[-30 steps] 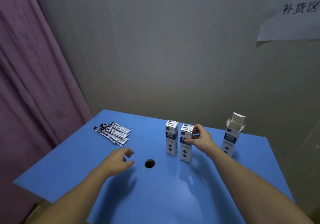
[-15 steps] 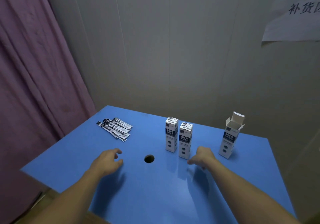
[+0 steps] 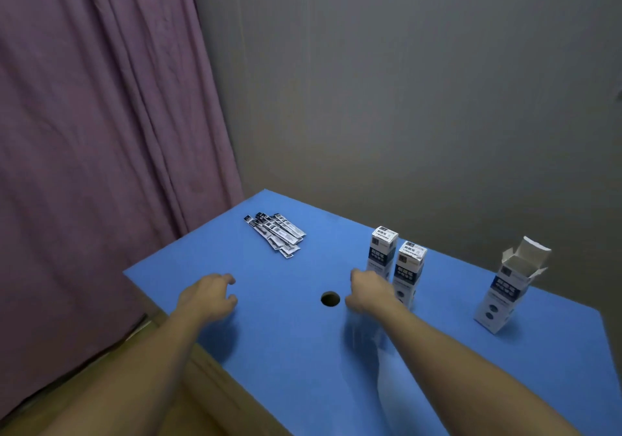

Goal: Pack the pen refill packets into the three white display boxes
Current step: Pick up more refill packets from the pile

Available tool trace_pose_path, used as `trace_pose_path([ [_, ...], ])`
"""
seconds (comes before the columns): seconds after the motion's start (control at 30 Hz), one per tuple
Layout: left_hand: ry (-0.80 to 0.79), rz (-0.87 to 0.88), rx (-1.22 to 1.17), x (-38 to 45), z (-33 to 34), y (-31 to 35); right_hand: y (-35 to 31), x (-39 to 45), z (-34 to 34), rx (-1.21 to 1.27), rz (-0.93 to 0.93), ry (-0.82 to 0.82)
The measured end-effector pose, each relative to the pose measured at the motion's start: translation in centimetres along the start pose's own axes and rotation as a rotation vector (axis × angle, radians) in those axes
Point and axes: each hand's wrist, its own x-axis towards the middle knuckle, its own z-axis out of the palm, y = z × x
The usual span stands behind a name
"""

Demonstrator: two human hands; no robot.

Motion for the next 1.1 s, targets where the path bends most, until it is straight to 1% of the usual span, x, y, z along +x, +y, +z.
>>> trace_pose_path([
  [0.2, 0.0, -0.084, -0.016, -0.4, -0.6, -4.7, -6.0, 2.6, -0.1, -0.06, -0.053, -0.032],
  [0.33, 0.02, -0.119, -0.05, 0.4, -0.9, -8.8, -10.2, 4.8, 0.4, -0.079, -0.031, -0.037],
  [0.43, 0.006, -0.149, -0.07, 1.4, -1.3, -12.8, -13.3, 6.5, 1.0, -0.075, -0.005, -0.045],
  [0.57, 0.012, -0.149, -0.082, 3.4, -2.0, -17.5, -16.8, 9.0, 1.7, -0.064, 0.035, -0.035],
  [0.7, 0.024, -0.152, -0.103, 5.7, -3.0, -20.6, -19.8, 10.8, 2.2, -0.051, 0.065, -0.025],
  [0.83, 0.11, -0.155, -0.144, 7.9, -3.1, -21.5, -22.2, 12.6, 2.5, -0.038, 0.079, 0.002],
  [0.93, 0.189, -0.153, -0.172, 10.0, -3.1, -20.6, -23.3, 14.2, 2.8, -0.045, 0.093, 0.038],
  [1.1, 0.219, -0.042, -0.194, 14.8, -3.5, -17.4, -24.2, 17.8, 2.6, 0.023, 0.109, 0.115],
])
